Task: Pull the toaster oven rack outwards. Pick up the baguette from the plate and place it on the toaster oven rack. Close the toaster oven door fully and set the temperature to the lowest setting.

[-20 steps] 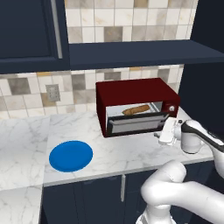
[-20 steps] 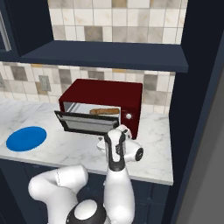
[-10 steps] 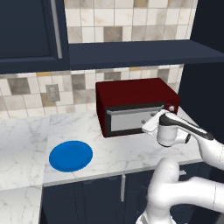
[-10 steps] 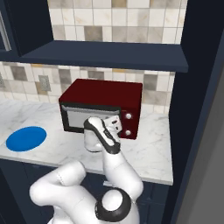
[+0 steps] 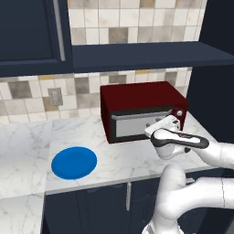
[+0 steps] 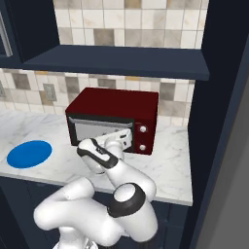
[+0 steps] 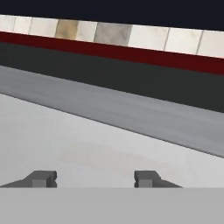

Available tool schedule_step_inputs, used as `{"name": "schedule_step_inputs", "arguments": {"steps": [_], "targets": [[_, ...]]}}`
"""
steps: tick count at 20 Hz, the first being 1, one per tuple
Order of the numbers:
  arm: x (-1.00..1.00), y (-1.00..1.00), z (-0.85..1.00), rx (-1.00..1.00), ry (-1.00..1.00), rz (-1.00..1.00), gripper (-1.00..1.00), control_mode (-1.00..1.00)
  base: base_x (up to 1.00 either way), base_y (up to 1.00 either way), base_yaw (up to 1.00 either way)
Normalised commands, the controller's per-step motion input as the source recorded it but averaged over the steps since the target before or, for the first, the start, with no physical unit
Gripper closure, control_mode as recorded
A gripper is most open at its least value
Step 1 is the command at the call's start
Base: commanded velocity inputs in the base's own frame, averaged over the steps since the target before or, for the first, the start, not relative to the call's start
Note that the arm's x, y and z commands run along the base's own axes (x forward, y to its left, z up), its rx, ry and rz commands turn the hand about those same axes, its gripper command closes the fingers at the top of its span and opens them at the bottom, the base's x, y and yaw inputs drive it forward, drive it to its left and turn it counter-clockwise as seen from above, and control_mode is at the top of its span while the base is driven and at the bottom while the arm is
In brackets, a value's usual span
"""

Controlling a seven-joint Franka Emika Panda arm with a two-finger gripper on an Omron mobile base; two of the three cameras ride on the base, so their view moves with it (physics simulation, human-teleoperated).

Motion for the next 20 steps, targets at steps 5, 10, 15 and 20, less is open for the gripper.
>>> {"name": "schedule_step_inputs", "arguments": {"steps": [5,10,15,20], "targets": [[-0.02,-0.39,0.99,0.00,0.13,-0.01,-1.00,-1.00,0.00,0.00,0.00],[-0.18,-0.61,0.92,0.00,0.16,0.00,-1.00,-1.00,0.00,0.00,0.00],[-0.11,-0.64,0.94,0.00,0.24,0.00,-1.00,-1.00,0.00,0.00,0.00],[0.63,-0.15,0.94,0.00,0.17,-0.06,-1.00,-1.00,0.00,0.00,0.00]]}}
